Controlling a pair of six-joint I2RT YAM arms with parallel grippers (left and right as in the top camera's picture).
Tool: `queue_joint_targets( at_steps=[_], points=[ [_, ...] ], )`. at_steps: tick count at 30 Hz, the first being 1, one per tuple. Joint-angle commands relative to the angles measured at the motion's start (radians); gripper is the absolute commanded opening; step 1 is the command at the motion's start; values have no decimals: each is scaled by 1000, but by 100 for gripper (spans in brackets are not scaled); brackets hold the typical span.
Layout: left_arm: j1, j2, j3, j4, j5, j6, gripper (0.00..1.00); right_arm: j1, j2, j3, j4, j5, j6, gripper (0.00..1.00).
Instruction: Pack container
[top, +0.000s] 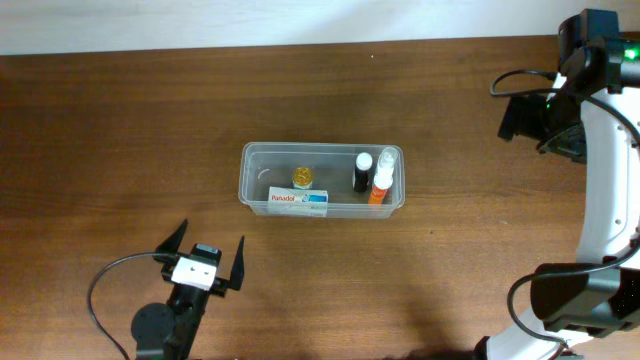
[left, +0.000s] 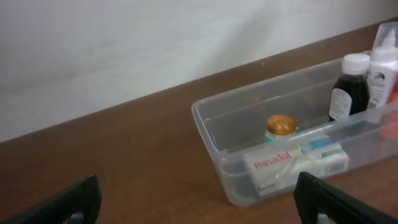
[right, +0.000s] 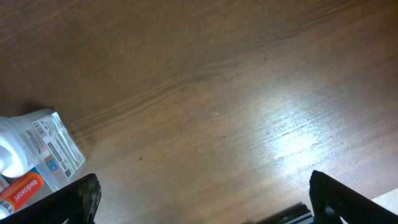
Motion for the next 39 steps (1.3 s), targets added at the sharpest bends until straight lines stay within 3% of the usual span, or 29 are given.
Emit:
queue_joint_targets(
  at_steps=[1, 39],
  points=[
    [5, -104, -6, -53, -13, 12, 99, -3, -6, 13, 2, 5, 2, 98],
    [4, -105, -5, -53, -18, 11, 99, 12, -18, 13, 3, 5, 2, 98]
  ],
)
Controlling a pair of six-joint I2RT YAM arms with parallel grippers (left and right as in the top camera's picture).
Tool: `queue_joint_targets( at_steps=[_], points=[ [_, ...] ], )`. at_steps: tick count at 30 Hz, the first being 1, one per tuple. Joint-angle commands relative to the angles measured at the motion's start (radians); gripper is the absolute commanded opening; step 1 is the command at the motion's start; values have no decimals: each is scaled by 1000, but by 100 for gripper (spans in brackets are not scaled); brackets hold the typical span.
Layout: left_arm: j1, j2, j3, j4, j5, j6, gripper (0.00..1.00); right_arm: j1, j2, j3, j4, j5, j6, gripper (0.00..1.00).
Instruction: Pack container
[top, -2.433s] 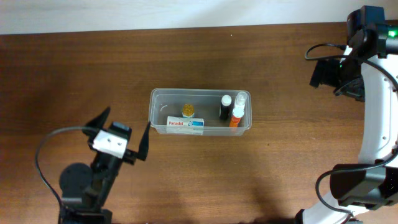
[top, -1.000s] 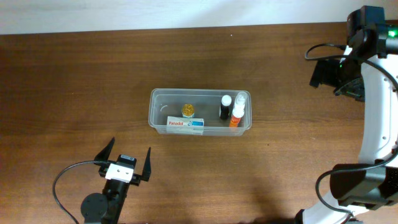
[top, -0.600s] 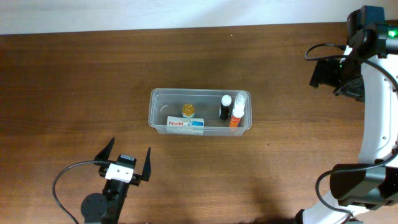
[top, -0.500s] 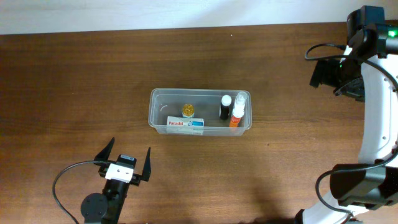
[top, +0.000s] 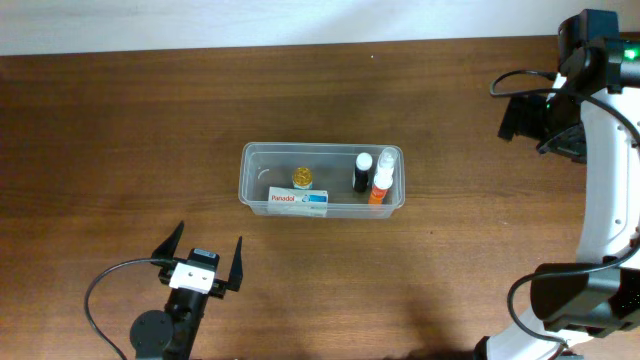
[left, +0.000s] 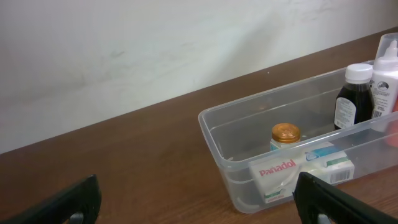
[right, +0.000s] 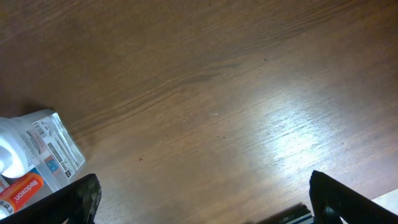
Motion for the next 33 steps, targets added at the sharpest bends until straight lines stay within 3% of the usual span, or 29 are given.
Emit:
queue_joint_targets(
  at_steps=[1, 13, 16, 23, 28, 33],
  points=[
    [3, -11, -3, -5, -3, 11, 99, 18, -30, 13, 1, 5, 1, 98],
    [3, -11, -3, -5, -3, 11, 99, 114, -348, 1, 3, 5, 2, 98],
    [3, -11, -3, -5, -3, 11, 99, 145, -446, -25, 70, 2, 2, 98],
    [3, -11, -3, -5, -3, 11, 99, 205, -747, -359, 545, -66, 1, 98],
    [3, -11, -3, -5, -3, 11, 99, 205, -1015, -818, 968, -99, 1, 98],
    [3, -11, -3, -5, -3, 11, 99, 205, -1183, -1108, 1163, -117, 0, 98]
  ],
)
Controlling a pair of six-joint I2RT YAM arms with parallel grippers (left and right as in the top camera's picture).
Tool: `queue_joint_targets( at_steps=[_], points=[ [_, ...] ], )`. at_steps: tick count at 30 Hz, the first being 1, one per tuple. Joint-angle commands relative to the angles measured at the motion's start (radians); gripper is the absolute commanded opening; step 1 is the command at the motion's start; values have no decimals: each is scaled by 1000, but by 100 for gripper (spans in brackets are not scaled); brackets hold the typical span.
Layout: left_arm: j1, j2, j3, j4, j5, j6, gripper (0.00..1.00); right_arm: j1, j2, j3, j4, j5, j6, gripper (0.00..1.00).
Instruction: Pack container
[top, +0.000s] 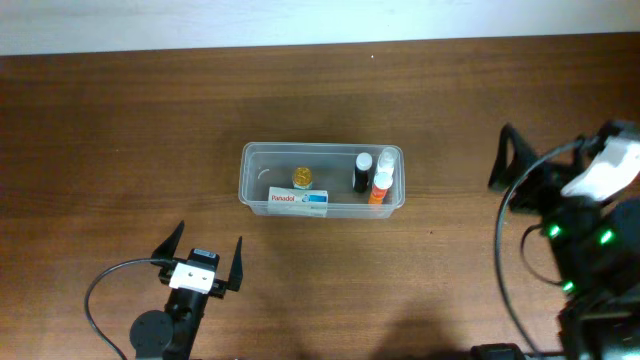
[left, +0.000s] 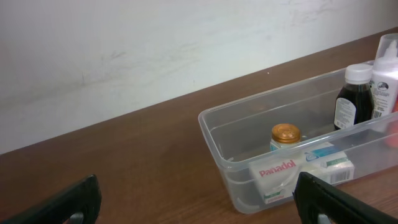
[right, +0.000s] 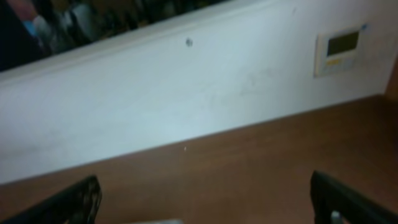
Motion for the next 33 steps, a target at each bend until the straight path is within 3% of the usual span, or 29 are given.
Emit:
queue_joint_targets(
  at_steps=[1, 3, 8, 10, 20, 33],
  points=[
    [3, -10, -3, -5, -3, 11, 99, 8, -103, -168, 82, -22, 0, 99],
    [3, -10, -3, -5, -3, 11, 99, 6, -164, -256, 147, -28, -12, 98],
    [3, -10, -3, -5, -3, 11, 99, 5, -312, -456, 325, -222, -296, 98],
    [3, -10, -3, -5, -3, 11, 99, 5, -351, -509, 367, -236, -338, 98],
    [3, -10, -3, -5, -3, 11, 99, -17, -552, -801, 454, -232, -340, 98],
    [3, -10, -3, -5, -3, 11, 99, -17, -691, -1019, 499, -215, -340, 98]
  ],
)
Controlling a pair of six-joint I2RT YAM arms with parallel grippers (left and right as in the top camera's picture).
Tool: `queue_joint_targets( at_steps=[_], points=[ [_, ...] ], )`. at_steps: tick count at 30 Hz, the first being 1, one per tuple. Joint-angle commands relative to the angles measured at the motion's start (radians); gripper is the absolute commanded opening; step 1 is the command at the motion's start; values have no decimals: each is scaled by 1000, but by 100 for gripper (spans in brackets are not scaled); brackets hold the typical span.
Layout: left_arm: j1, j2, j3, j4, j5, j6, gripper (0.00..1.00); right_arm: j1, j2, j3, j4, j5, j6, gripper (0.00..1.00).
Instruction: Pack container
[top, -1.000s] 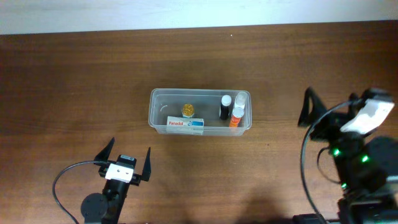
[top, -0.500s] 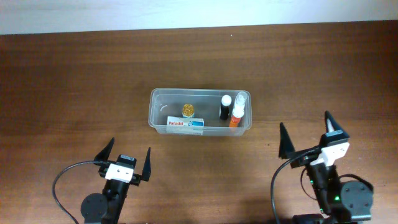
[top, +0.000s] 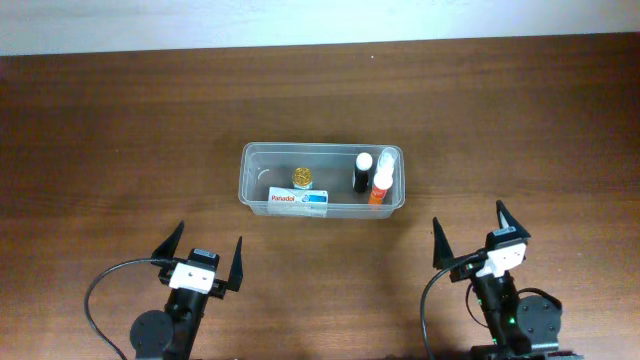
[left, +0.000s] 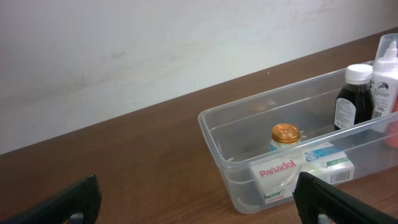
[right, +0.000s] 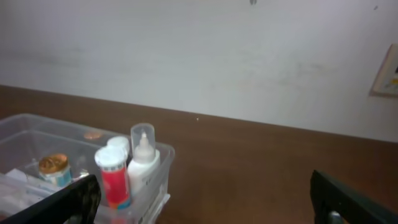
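Note:
A clear plastic container (top: 320, 147) sits mid-table. Inside are a Panadol box (top: 298, 200), a gold-capped jar (top: 302, 178), a dark bottle (top: 362, 172), a red tube (top: 380, 187) and a white bottle (top: 388, 160). My left gripper (top: 205, 262) rests open near the front edge, left of the container, with nothing between its fingers. My right gripper (top: 470, 238) rests open at the front right, also empty. The left wrist view shows the container (left: 214, 134) ahead of the left gripper (left: 196, 202). The right wrist view shows the red tube (right: 111, 180) ahead-left of the right gripper (right: 205, 202).
The brown wooden table (top: 120, 120) runs to a white wall (left: 155, 43) at the back. A black cable (top: 100, 290) loops beside the left arm's base.
My right arm has moved from the table's right side, mid-depth, to low at the front right. Its camera now faces the container. The left arm and the container's contents are unchanged.
At first my right arm stood raised at the far right back, looking down on the table, and the left gripper sat open at the front left. The left then sat slightly further back. Later the right arm was nearer, and it now rests at the front.

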Motion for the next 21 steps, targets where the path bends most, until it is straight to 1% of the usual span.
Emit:
queue_joint_targets(
  at_steps=[1, 4, 7, 11, 21],
  points=[
    [3, -10, -3, -5, -3, 11, 99, -7, -29, -39, 4, 11, -9, 98],
    [3, -10, -3, -5, -3, 11, 99, -7, -43, -71, 3, 22, -9, 98],
    [3, -10, -3, -5, -3, 11, 99, -7, -43, -70, -41, 29, -9, 98],
    [3, -10, -3, -5, -3, 11, 99, -7, -43, -70, -45, 71, -9, 98],
    [3, -10, -3, -5, -3, 11, 99, -7, -43, -70, -45, 63, -6, 98]
  ],
)
